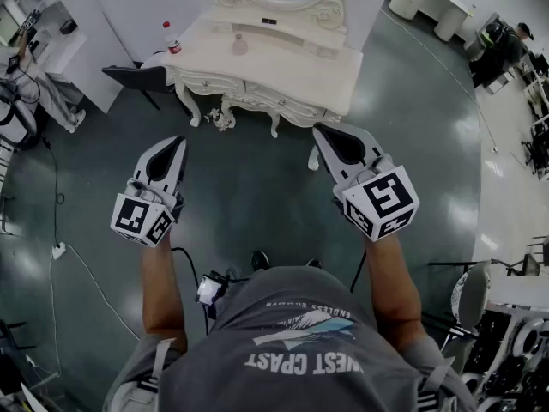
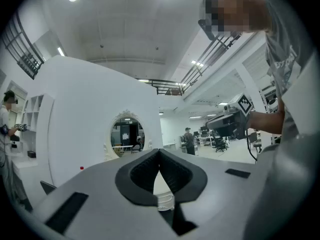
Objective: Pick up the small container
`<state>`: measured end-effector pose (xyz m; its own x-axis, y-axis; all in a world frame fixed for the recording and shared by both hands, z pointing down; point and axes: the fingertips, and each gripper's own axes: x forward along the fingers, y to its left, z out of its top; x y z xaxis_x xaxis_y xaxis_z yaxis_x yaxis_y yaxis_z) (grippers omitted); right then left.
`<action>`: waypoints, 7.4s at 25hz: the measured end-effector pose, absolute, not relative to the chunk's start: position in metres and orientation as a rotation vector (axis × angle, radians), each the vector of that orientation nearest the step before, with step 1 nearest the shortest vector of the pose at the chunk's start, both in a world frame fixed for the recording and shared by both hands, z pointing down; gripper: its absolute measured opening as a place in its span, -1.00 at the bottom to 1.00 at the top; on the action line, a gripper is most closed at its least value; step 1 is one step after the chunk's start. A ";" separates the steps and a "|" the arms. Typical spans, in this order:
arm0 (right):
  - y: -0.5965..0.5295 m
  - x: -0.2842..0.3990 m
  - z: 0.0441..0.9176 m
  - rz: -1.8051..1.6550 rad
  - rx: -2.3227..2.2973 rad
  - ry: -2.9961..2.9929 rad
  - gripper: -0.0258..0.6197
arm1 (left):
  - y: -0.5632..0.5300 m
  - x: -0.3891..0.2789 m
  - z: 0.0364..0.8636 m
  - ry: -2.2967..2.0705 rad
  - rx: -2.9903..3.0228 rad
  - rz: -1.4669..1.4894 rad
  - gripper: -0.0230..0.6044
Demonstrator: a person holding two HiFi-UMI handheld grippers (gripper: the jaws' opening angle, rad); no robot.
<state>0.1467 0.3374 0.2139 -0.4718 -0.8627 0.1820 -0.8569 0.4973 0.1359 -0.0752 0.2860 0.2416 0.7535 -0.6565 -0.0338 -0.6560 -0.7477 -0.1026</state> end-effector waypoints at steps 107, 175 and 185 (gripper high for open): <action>-0.087 0.165 0.278 0.197 1.666 -2.388 -0.84 | -0.157 -0.055 0.283 0.857 -3.009 -0.060 -0.87; -0.344 0.095 0.462 0.452 1.232 -2.401 -0.83 | -0.235 -0.213 0.394 1.569 -2.971 -0.287 -0.87; -0.358 0.100 0.507 0.520 1.170 -2.374 -0.75 | -0.235 -0.205 0.412 1.626 -2.983 -0.330 -0.87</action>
<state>0.1001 -0.3577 0.5070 -0.5451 -0.6435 0.5374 -0.8093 0.5713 -0.1368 -0.2047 -0.2348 0.4122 0.5363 -0.7913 0.2936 -0.8432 -0.5179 0.1442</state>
